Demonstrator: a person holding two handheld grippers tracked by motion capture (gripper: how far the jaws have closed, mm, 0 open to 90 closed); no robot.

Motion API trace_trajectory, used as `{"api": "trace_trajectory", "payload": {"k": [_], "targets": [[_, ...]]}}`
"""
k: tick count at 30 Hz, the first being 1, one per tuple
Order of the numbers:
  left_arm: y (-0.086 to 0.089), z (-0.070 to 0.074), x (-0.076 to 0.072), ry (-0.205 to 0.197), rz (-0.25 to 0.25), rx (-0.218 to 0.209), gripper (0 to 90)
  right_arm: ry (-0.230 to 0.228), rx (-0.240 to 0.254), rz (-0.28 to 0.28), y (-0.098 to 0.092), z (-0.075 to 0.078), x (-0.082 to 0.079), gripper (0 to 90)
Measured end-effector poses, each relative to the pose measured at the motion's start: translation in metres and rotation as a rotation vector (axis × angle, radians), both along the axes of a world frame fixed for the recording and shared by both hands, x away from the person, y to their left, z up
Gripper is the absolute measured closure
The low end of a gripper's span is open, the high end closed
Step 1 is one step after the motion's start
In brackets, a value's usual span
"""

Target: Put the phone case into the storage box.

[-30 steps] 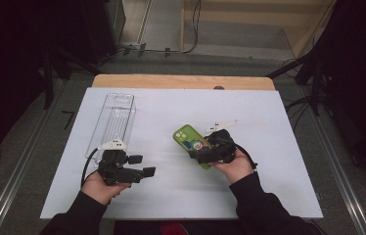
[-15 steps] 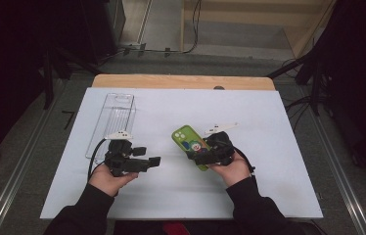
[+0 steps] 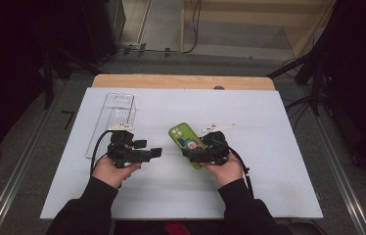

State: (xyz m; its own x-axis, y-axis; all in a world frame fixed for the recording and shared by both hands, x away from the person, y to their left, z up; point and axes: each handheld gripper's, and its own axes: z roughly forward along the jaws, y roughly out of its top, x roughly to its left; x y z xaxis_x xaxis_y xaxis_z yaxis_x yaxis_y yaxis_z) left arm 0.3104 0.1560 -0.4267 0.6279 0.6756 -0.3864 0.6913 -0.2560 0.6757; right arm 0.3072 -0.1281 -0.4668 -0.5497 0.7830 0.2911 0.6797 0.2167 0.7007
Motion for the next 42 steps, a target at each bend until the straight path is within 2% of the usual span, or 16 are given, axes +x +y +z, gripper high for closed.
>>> {"api": "trace_trajectory", "payload": {"k": [5, 9, 13, 16, 19, 23, 30, 42], "targets": [[-0.005, 0.000, 0.005, 0.005, 0.003, 0.016, 22.6, 0.000, 0.033, -0.027, 0.002, -0.003, -0.001, 14.2], [-0.010, 0.002, 0.010, 0.011, 0.013, 0.004, 22.6, -0.002, 0.050, -0.040, 0.004, -0.006, -0.003, 14.2], [-0.014, 0.003, 0.014, 0.012, 0.015, 0.010, 22.6, -0.001, 0.072, -0.045, 0.005, -0.009, -0.007, 14.2], [-0.016, 0.004, 0.018, 0.028, 0.015, -0.004, 22.8, -0.005, 0.089, -0.047, 0.007, -0.010, -0.009, 14.2], [-0.020, 0.003, 0.021, 0.027, 0.020, 0.004, 23.1, -0.009, 0.109, -0.058, 0.007, -0.012, -0.012, 14.2], [-0.023, 0.001, 0.026, 0.046, 0.026, -0.007, 23.1, -0.014, 0.131, -0.068, 0.010, -0.014, -0.015, 14.2], [-0.028, 0.000, 0.034, 0.060, 0.054, -0.017, 23.1, -0.020, 0.144, -0.074, 0.017, -0.019, -0.016, 14.2], [-0.036, 0.000, 0.043, 0.060, 0.092, 0.006, 24.2, -0.032, 0.178, -0.095, 0.020, -0.023, -0.018, 14.2]]}}
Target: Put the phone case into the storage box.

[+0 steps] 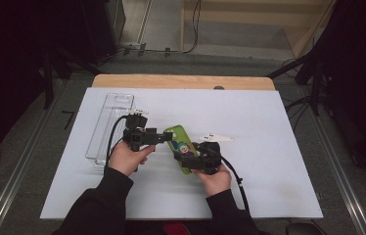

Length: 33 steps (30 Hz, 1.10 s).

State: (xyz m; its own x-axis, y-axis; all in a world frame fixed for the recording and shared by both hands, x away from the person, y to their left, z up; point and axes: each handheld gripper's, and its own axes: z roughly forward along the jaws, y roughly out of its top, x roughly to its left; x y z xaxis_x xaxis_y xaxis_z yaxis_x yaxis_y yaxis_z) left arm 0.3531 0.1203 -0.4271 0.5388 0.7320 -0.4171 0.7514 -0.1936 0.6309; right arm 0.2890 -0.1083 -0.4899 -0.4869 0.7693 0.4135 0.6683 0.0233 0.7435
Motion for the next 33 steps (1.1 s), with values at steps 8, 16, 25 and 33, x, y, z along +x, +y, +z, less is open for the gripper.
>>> {"api": "trace_trajectory", "payload": {"k": [8, 16, 25, 33], "targets": [[-0.006, -0.002, 0.005, 0.016, 0.023, -0.003, 27.1, -0.017, 0.006, -0.006, 0.002, 0.000, 0.000, 14.2], [-0.009, -0.005, 0.007, 0.032, 0.040, -0.019, 33.3, -0.026, 0.031, -0.009, 0.005, 0.000, -0.001, 14.2], [-0.008, -0.005, 0.007, 0.029, 0.067, -0.059, 41.1, -0.032, 0.077, -0.023, 0.009, -0.002, -0.001, 14.2], [-0.008, -0.004, 0.006, 0.032, 0.062, -0.102, 55.1, -0.053, 0.126, -0.041, 0.011, -0.004, -0.003, 14.2]]}}
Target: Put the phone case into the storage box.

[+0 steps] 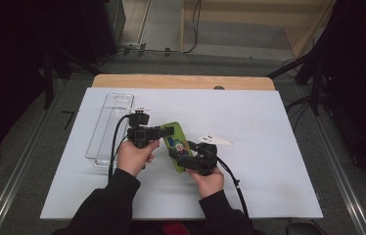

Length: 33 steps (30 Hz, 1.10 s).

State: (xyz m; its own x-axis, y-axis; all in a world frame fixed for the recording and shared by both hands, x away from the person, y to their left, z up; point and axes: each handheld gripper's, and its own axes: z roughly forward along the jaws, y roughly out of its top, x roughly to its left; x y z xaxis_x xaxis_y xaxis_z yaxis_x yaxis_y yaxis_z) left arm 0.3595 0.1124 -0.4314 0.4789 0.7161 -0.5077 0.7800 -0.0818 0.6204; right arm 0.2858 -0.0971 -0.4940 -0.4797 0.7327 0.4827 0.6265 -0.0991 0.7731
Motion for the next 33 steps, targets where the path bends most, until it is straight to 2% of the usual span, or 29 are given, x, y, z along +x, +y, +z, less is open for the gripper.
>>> {"api": "trace_trajectory", "payload": {"k": [3, 6, 18, 24, 26, 28, 33], "targets": [[0.000, 0.000, 0.000, 0.005, 0.004, -0.010, 63.0, -0.009, 0.007, 0.003, 0.001, -0.001, 0.000, 14.2], [0.002, -0.001, 0.001, 0.021, 0.005, -0.043, 68.3, -0.014, 0.011, 0.002, 0.001, -0.001, 0.000, 14.2], [0.006, 0.001, 0.001, 0.055, -0.011, -0.148, 75.7, -0.057, -0.018, 0.005, 0.003, -0.002, -0.001, 13.7], [0.002, 0.006, -0.003, 0.037, -0.029, -0.158, 77.6, -0.061, -0.046, 0.042, 0.001, 0.001, 0.002, 12.5], [0.002, 0.008, -0.004, 0.031, -0.029, -0.157, 77.7, -0.070, -0.044, 0.060, -0.001, 0.002, 0.003, 9.2], [0.003, 0.009, -0.004, 0.025, -0.031, -0.160, 77.7, -0.074, -0.045, 0.070, -0.001, 0.004, 0.004, 0.0], [0.003, 0.011, -0.005, 0.004, -0.033, -0.146, 77.7, -0.085, -0.084, 0.096, -0.002, 0.010, 0.006, 0.0]]}}
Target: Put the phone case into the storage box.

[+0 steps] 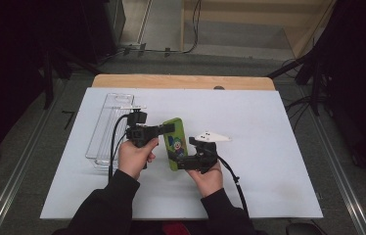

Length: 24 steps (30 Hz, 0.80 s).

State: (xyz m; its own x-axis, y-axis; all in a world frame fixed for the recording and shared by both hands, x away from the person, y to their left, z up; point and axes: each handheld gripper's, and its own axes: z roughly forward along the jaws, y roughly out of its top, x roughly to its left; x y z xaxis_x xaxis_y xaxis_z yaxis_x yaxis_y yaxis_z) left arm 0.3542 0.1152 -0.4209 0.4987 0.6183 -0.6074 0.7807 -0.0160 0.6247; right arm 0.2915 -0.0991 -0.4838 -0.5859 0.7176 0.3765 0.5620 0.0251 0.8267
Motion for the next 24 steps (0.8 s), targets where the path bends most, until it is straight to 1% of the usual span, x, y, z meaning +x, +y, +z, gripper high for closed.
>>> {"api": "trace_trajectory", "payload": {"k": [3, 4, 5, 8, 11, 14, 15, 16, 17, 19, 20, 22, 24], "targets": [[0.000, 0.001, -0.001, -0.026, -0.003, 0.024, 77.6, 0.002, -0.015, 0.013, -0.001, 0.004, 0.001, 0.0], [0.000, 0.002, -0.001, -0.043, -0.007, 0.038, 77.6, 0.006, -0.016, 0.024, -0.001, 0.005, 0.002, 0.0], [0.000, 0.003, -0.002, -0.057, -0.015, 0.043, 77.6, 0.015, -0.022, 0.034, -0.002, 0.006, 0.003, 0.0], [0.000, 0.005, -0.003, -0.083, -0.023, 0.051, 77.6, 0.042, -0.051, 0.061, -0.003, 0.011, 0.008, 0.0], [0.001, 0.007, -0.004, -0.105, -0.032, 0.057, 77.6, 0.044, -0.088, 0.070, -0.005, 0.019, 0.011, 0.0], [0.002, 0.009, -0.004, -0.112, -0.057, 0.060, 77.5, 0.035, -0.109, 0.099, -0.006, 0.025, 0.013, 0.0], [0.002, 0.010, -0.003, -0.114, -0.069, 0.061, 77.5, 0.040, -0.112, 0.126, -0.007, 0.026, 0.014, 0.0], [0.003, 0.010, -0.003, -0.111, -0.078, 0.063, 77.5, 0.045, -0.123, 0.141, -0.007, 0.028, 0.015, 0.0], [0.003, 0.011, -0.003, -0.118, -0.084, 0.066, 77.5, 0.045, -0.127, 0.155, -0.009, 0.030, 0.015, 0.0], [0.004, 0.012, -0.003, -0.127, -0.101, 0.073, 77.6, 0.045, -0.123, 0.175, -0.013, 0.033, 0.016, 0.0], [0.004, 0.013, -0.003, -0.133, -0.108, 0.070, 77.5, 0.047, -0.122, 0.185, -0.014, 0.034, 0.017, 0.0], [0.005, 0.013, -0.003, -0.136, -0.127, 0.069, 77.6, 0.054, -0.104, 0.218, -0.018, 0.035, 0.018, 0.0], [0.004, 0.014, -0.003, -0.133, -0.144, 0.066, 77.5, 0.046, -0.112, 0.239, -0.020, 0.036, 0.018, 0.0]]}}
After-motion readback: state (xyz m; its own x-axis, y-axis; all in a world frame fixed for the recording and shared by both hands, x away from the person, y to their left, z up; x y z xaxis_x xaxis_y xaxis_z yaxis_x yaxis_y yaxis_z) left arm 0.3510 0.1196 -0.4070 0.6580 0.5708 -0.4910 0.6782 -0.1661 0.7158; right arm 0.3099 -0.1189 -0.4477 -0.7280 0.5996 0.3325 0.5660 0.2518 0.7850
